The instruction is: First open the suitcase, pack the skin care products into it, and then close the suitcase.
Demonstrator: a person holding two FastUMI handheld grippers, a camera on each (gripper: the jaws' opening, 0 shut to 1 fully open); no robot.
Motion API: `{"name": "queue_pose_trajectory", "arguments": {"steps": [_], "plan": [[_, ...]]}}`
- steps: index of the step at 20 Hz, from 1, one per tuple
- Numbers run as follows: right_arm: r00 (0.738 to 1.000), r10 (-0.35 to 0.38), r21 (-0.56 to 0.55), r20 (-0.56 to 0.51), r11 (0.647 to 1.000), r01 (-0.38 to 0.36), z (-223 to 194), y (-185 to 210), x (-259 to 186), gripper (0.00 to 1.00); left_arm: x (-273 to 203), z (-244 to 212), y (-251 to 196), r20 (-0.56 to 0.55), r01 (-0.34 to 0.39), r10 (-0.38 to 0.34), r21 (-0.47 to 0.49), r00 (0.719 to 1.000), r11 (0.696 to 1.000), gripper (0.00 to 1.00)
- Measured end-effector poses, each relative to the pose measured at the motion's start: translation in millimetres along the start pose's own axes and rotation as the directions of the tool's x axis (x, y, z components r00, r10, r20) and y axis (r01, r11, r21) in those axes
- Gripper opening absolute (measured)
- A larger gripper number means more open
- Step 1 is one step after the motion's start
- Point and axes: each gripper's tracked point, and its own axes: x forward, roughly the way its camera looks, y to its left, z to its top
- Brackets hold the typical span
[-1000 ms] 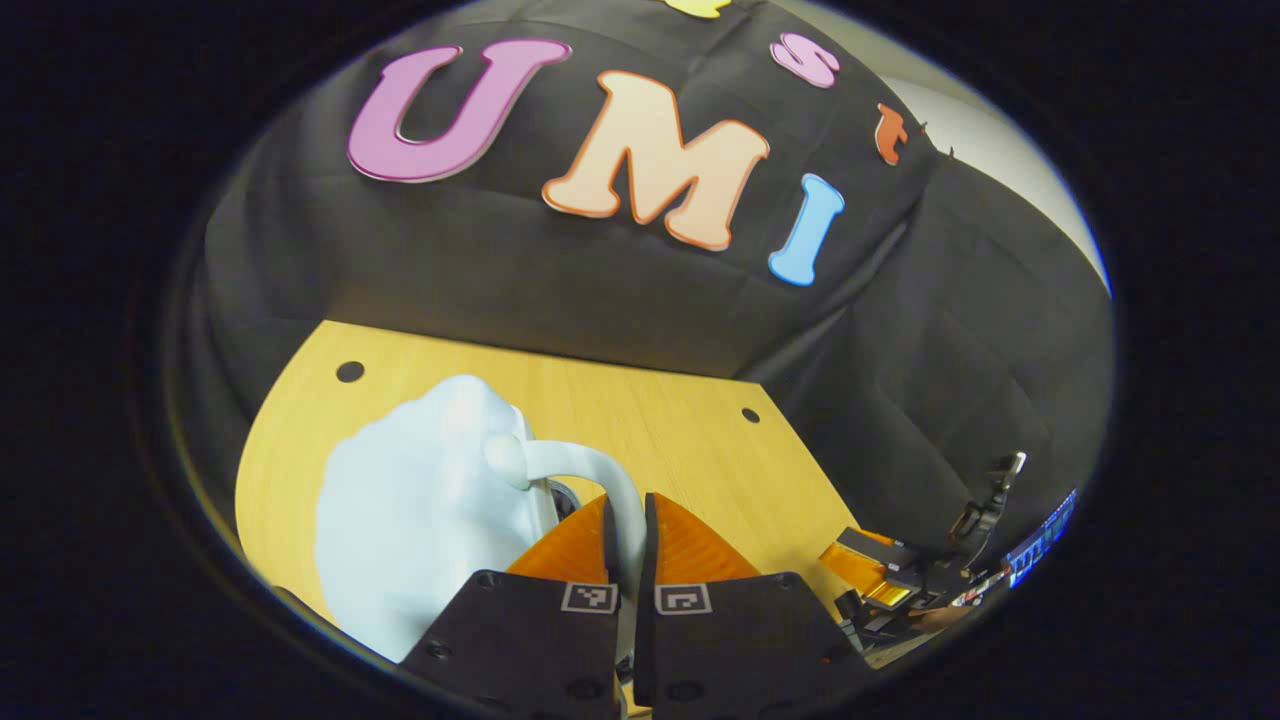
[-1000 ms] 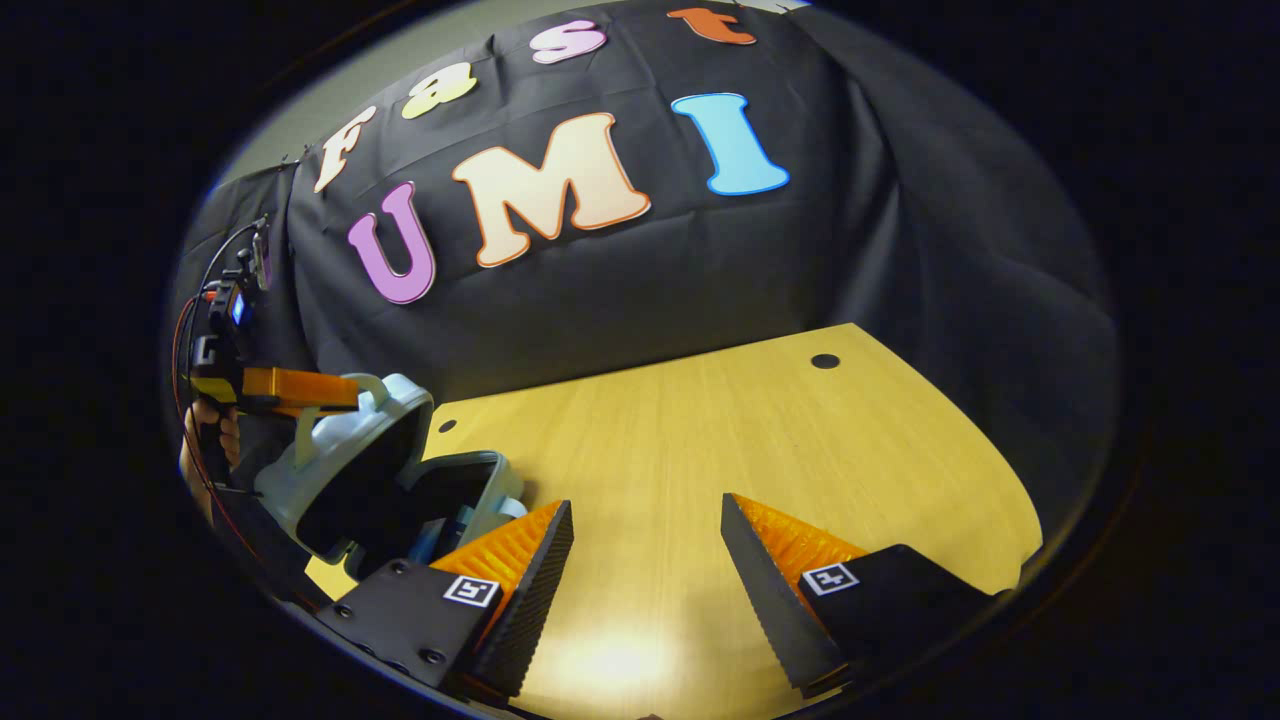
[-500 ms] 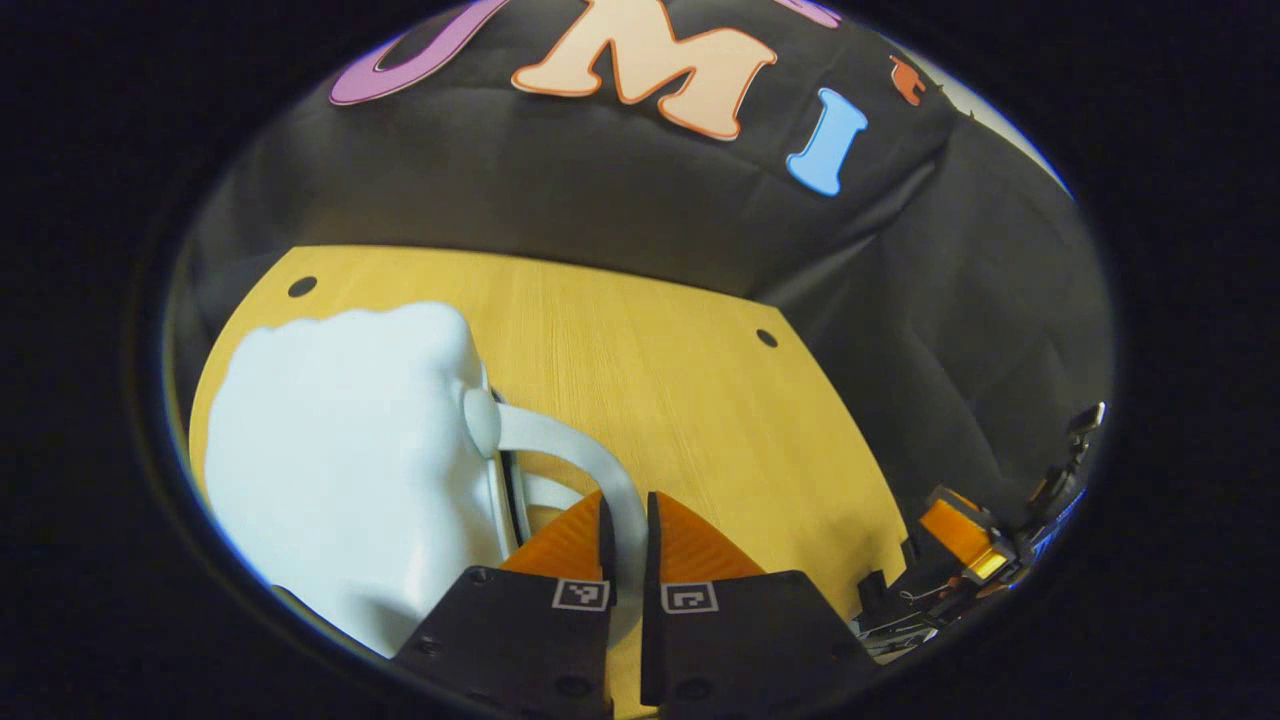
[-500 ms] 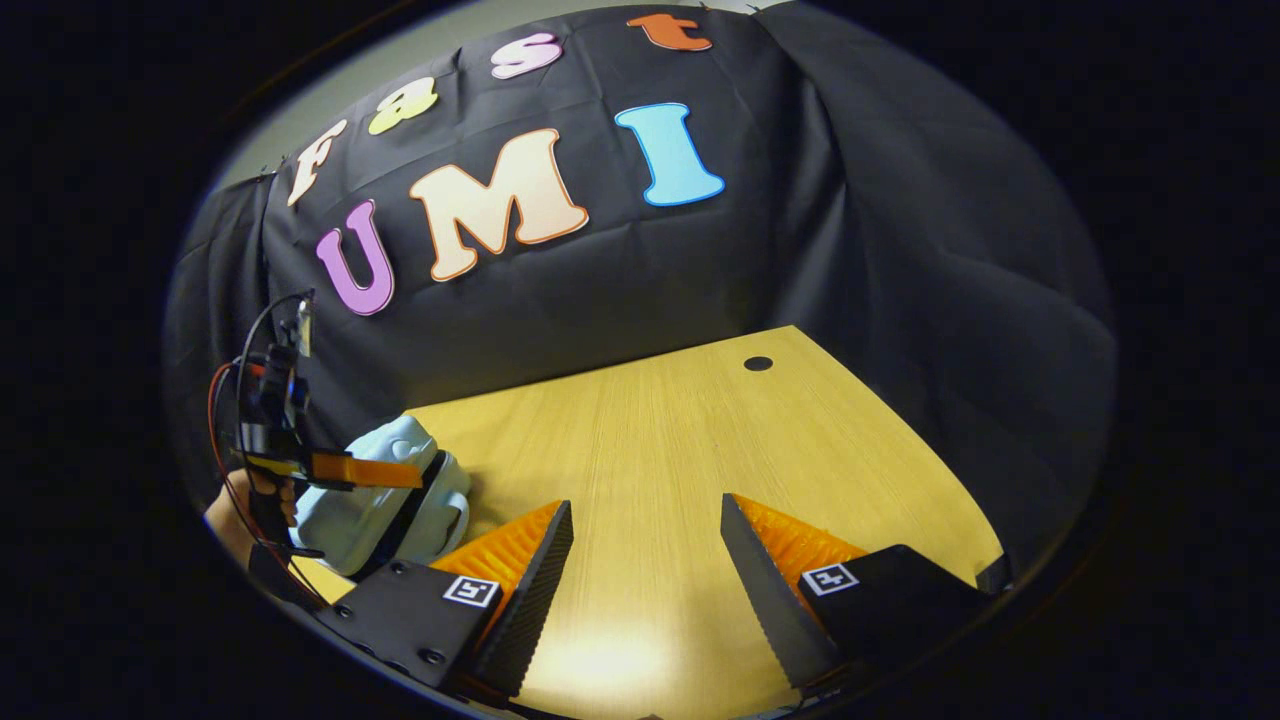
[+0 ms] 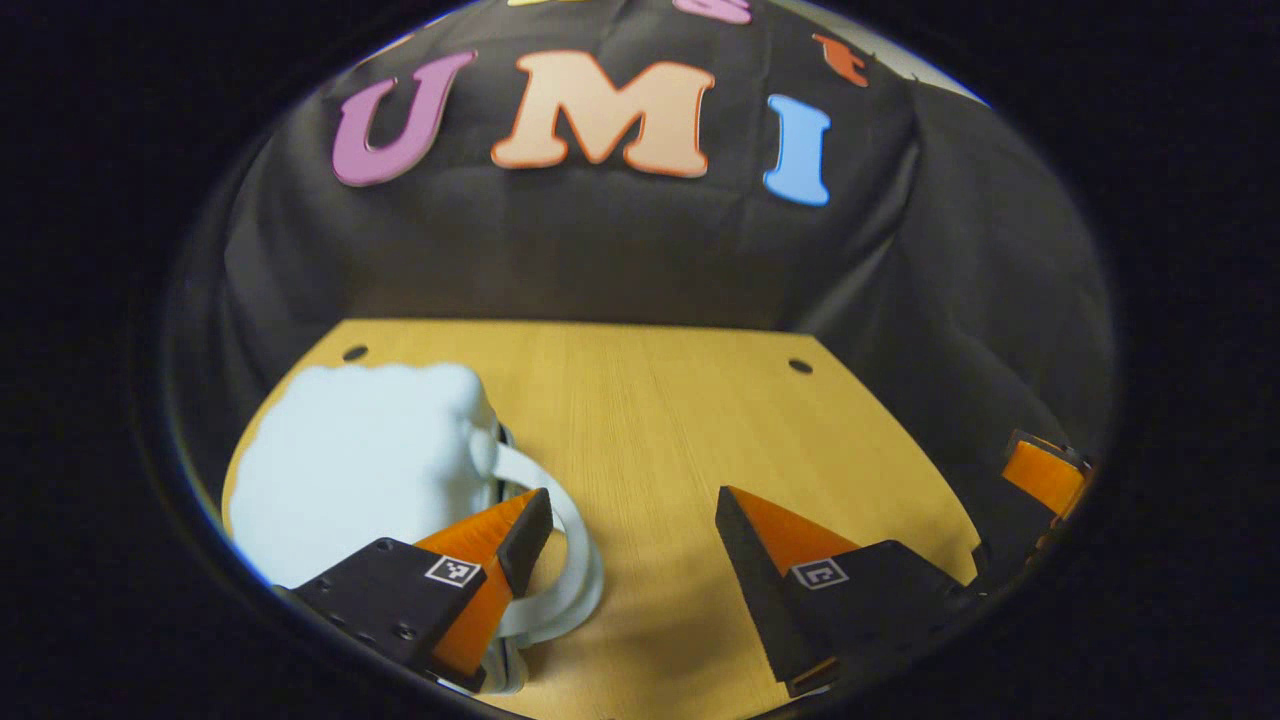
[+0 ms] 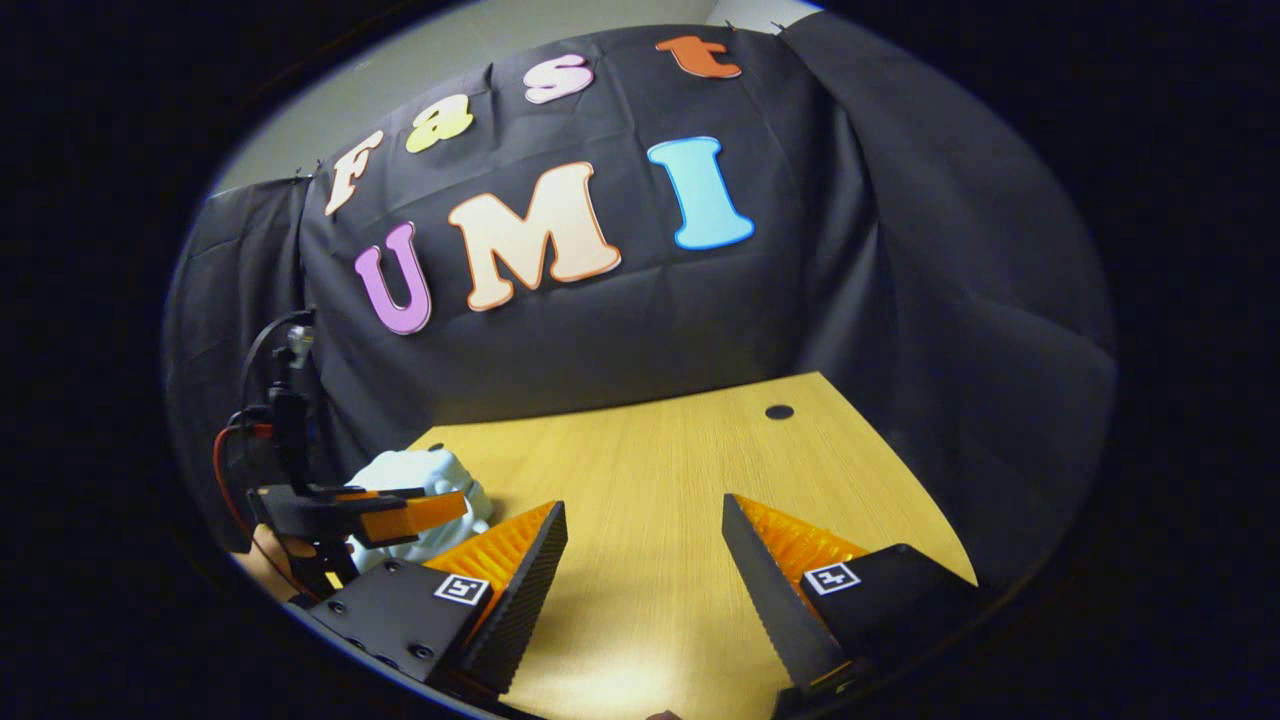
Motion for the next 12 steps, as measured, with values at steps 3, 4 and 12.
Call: {"name": "queue_pose_trajectory", "arguments": {"steps": [3, 4, 12], "plan": [[0.995, 0.016, -0.002, 0.098, 1.0, -0.016, 35.9, 28.1, -4.6, 0.98, -34.3, 64.5, 6.3, 0.193, -0.075, 0.061, 0.064, 0.979, 0.995, 0.97], [0.989, 0.015, -0.016, 0.146, 1.0, -0.012, 51.8, 37.3, -7.0, 0.98, -45.5, 81.0, 8.2, 0.246, -0.082, 0.061, 0.078, 0.967, 0.994, 0.93], [0.901, -0.008, -0.079, 0.434, 0.996, 0.048, 146.0, 116.4, -46.5, 0.98, -111.6, 165.5, 30.9, 0.431, -0.035, -0.012, 0.101, 0.902, 0.994, 0.95]]}}
